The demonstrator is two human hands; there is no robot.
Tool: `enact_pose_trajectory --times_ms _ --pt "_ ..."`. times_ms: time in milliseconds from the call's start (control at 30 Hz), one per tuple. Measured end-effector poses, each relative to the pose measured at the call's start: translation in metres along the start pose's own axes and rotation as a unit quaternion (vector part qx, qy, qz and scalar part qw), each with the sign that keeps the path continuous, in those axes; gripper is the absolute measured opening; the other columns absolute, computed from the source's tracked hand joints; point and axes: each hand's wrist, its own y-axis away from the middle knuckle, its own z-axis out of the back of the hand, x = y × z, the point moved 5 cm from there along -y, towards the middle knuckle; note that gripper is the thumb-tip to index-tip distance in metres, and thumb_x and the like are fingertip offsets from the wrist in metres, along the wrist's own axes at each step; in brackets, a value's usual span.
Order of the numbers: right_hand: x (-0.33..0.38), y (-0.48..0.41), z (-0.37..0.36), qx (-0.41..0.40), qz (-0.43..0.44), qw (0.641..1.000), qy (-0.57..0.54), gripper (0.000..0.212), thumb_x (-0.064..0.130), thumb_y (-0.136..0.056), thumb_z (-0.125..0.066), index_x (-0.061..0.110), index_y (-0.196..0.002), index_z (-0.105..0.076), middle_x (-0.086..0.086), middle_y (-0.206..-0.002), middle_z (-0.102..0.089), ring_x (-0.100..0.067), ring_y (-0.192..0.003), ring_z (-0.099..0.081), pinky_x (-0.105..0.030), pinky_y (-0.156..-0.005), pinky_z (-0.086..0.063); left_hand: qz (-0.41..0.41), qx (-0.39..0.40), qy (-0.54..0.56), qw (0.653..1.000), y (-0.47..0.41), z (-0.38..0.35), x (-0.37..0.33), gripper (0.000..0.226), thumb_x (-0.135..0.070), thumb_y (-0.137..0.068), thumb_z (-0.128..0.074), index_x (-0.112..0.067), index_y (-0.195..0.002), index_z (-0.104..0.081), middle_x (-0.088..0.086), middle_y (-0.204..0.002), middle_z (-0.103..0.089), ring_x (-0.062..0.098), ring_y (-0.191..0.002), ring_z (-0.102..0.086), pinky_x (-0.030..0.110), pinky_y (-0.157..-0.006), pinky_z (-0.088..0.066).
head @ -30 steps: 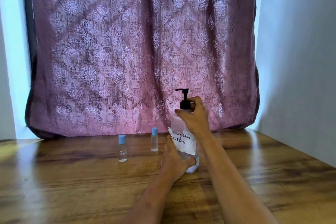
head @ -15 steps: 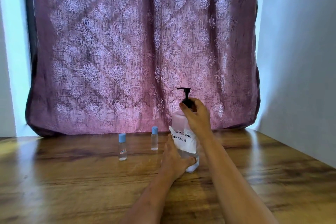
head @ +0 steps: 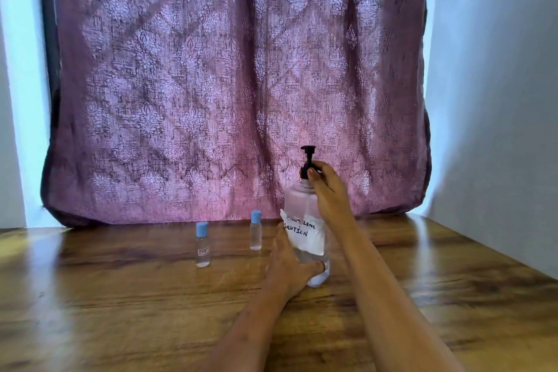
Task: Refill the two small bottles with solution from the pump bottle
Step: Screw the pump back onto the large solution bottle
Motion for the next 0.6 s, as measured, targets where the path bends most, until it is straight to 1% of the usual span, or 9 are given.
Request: enact_pose_trajectory --times_ms 67,100,167,233,333,400,467,533,600 --pt "0.002 0.0 0.002 -0.025 0.0 1.0 -0.009 0.015 0.014 -0.089 -0.062 0.021 -0.101 -0.058 0.009 -0.094 -0.065 0.007 -0.083 -0.061 -0.008 -0.072 -0.047 0.003 -0.002 0.003 1.0 0.0 0.0 0.0 0.117 -0.052 -0.042 -0.074 -0.024 -0.143 -0.022 0.002 -0.134 -0.051 0.022 -0.122 -0.052 0.048 -0.1 -0.046" --pt "0.002 0.0 0.002 -0.035 -0.006 0.999 -0.01 0.018 0.014 -0.085 -0.067 0.023 -0.097 -0.057 0.009 -0.092 -0.065 0.005 -0.082 -0.062 -0.009 -0.072 -0.048 0.004 -0.002 0.005 1.0 0.0 0.0 0.0 0.117 -0.052 -0.041 -0.074 -0.025 -0.142 -0.023 0.001 -0.133 -0.051 0.022 -0.121 -0.052 0.048 -0.099 -0.047" --pt "0.003 -0.001 0.003 -0.04 -0.018 0.999 -0.004 0.028 0.014 -0.078 -0.075 0.018 -0.096 -0.053 0.006 -0.089 -0.066 -0.001 -0.08 -0.063 -0.015 -0.073 -0.051 0.003 -0.002 0.005 1.0 0.001 0.0 0.0 0.116 -0.052 -0.041 -0.074 -0.025 -0.142 -0.024 0.001 -0.132 -0.052 0.022 -0.12 -0.053 0.048 -0.099 -0.047" --pt "0.004 -0.002 0.002 -0.041 -0.016 0.999 0.01 0.039 0.012 -0.073 -0.078 0.014 -0.097 -0.047 0.004 -0.084 -0.066 0.0 -0.072 -0.064 -0.015 -0.069 -0.051 0.001 -0.003 0.003 1.0 0.001 0.0 0.0 0.117 -0.052 -0.042 -0.074 -0.024 -0.143 -0.022 0.001 -0.133 -0.05 0.022 -0.122 -0.051 0.048 -0.101 -0.046" --pt "0.005 -0.001 0.0 -0.053 -0.007 0.998 0.027 0.04 0.013 -0.073 -0.079 0.022 -0.09 -0.044 0.007 -0.078 -0.059 0.0 -0.067 -0.059 -0.011 -0.062 -0.047 -0.003 -0.003 0.003 1.0 0.001 0.001 -0.001 0.119 -0.053 -0.043 -0.075 -0.021 -0.144 -0.021 0.0 -0.137 -0.048 0.02 -0.125 -0.049 0.047 -0.104 -0.044" --pt "0.004 0.0 0.0 -0.052 -0.004 0.998 0.028 0.035 0.018 -0.076 -0.077 0.022 -0.094 -0.047 0.008 -0.082 -0.057 -0.003 -0.072 -0.055 -0.014 -0.064 -0.046 0.001 0.001 0.0 1.0 0.0 0.001 -0.001 0.121 -0.053 -0.043 -0.076 -0.021 -0.145 -0.02 -0.001 -0.139 -0.046 0.019 -0.128 -0.047 0.047 -0.106 -0.042" --pt "0.001 0.0 0.0 -0.035 -0.007 0.999 0.031 0.025 0.021 -0.084 -0.069 0.021 -0.103 -0.053 0.009 -0.092 -0.06 -0.003 -0.081 -0.057 -0.011 -0.068 -0.046 0.007 0.002 -0.002 1.0 0.0 0.001 -0.001 0.121 -0.055 -0.042 -0.075 -0.022 -0.145 -0.021 -0.001 -0.139 -0.046 0.02 -0.127 -0.047 0.047 -0.106 -0.042" --pt "-0.003 0.001 0.001 -0.018 -0.02 1.0 -0.015 0.017 0.016 -0.092 -0.057 0.02 -0.109 -0.059 0.007 -0.097 -0.063 -0.002 -0.085 -0.062 -0.007 -0.069 -0.045 0.006 0.002 -0.004 1.0 0.001 0.001 -0.001 0.12 -0.057 -0.041 -0.074 -0.024 -0.144 -0.022 -0.002 -0.138 -0.047 0.019 -0.126 -0.047 0.047 -0.105 -0.042" --pt "-0.005 0.001 0.002 -0.022 -0.038 0.996 -0.079 0.023 0.006 -0.096 -0.046 0.016 -0.112 -0.059 0.004 -0.096 -0.065 0.005 -0.078 -0.064 -0.006 -0.067 -0.045 0.003 0.0 -0.002 1.0 0.001 0.001 -0.002 0.118 -0.057 -0.041 -0.073 -0.024 -0.143 -0.023 -0.003 -0.136 -0.047 0.018 -0.125 -0.048 0.046 -0.105 -0.042"
